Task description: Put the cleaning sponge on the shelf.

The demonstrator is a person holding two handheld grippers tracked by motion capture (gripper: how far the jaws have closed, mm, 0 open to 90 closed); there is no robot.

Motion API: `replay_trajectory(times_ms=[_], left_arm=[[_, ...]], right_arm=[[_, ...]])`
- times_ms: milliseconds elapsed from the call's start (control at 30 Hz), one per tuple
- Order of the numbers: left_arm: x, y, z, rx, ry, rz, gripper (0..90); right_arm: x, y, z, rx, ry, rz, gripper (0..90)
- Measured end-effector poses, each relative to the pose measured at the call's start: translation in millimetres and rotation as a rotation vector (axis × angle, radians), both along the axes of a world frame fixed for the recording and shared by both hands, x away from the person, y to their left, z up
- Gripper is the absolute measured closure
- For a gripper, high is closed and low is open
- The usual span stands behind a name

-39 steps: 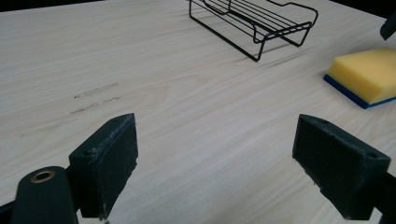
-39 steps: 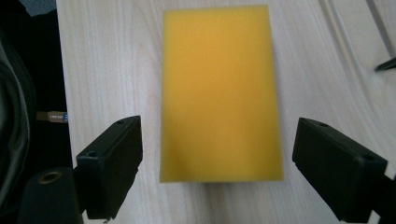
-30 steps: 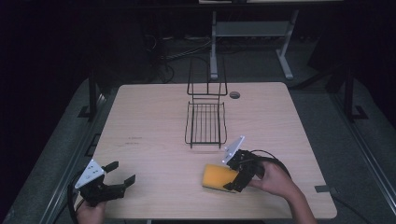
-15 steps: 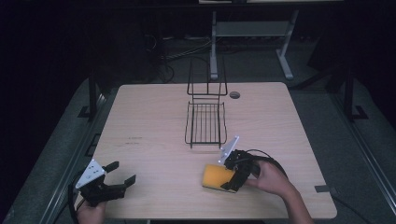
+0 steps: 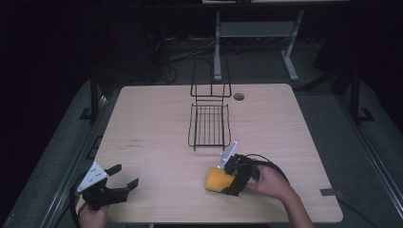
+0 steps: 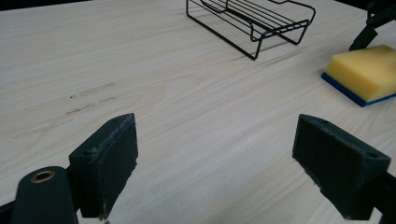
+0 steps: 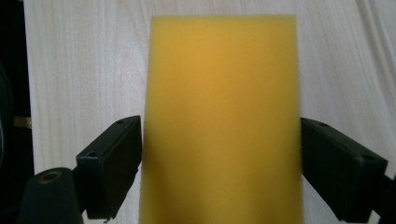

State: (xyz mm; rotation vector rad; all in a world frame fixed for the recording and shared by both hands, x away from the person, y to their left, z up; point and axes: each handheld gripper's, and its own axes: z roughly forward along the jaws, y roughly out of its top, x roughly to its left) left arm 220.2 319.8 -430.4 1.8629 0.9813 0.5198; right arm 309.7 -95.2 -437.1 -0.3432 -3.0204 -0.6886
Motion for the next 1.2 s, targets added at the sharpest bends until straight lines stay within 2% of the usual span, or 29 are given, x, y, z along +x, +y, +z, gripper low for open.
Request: replay_trajectory(times_ms=[1067, 1200], left_arm=[[0.3, 1.4, -0.2, -0.005, 0.003, -0.001, 13.4], [-0.1, 1.2, 0.0, -0.007, 0.003, 0.002, 13.4]], right_arm=[[0.4, 7.1, -11.9, -0.032, 0.002, 0.003, 16.3], [0.7, 7.0, -11.9, -0.036, 0.001, 0.007, 19.2]])
